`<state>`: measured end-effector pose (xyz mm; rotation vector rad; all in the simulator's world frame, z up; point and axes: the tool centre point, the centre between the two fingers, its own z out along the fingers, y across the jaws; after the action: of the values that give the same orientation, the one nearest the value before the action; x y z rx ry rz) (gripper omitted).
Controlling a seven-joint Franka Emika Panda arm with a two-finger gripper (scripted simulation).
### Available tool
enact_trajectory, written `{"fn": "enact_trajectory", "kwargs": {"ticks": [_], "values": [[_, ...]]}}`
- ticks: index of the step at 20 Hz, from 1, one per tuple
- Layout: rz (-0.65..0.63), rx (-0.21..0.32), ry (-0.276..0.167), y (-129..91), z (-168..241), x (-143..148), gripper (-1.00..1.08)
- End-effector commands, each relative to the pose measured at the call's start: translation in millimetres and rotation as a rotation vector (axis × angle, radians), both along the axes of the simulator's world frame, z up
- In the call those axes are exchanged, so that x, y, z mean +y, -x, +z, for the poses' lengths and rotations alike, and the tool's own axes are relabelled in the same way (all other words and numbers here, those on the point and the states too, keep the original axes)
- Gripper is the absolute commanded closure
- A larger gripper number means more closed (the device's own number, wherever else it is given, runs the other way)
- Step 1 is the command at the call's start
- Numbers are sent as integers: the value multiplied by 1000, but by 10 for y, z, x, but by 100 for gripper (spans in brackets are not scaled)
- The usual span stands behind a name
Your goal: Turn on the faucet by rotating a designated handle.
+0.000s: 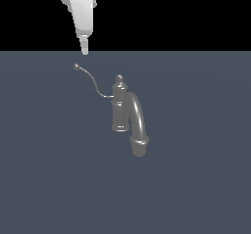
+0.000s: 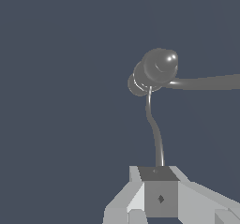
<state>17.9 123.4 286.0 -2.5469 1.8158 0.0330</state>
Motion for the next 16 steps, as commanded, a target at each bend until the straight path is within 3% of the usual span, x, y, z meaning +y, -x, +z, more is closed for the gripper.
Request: {"fn": "enact_trajectory", "kwargs": {"ticks": [1,16], "values": [[-47,-2,7,-70,-122,55,108],[-159,-8,24,-221,-436,189,108]]}}
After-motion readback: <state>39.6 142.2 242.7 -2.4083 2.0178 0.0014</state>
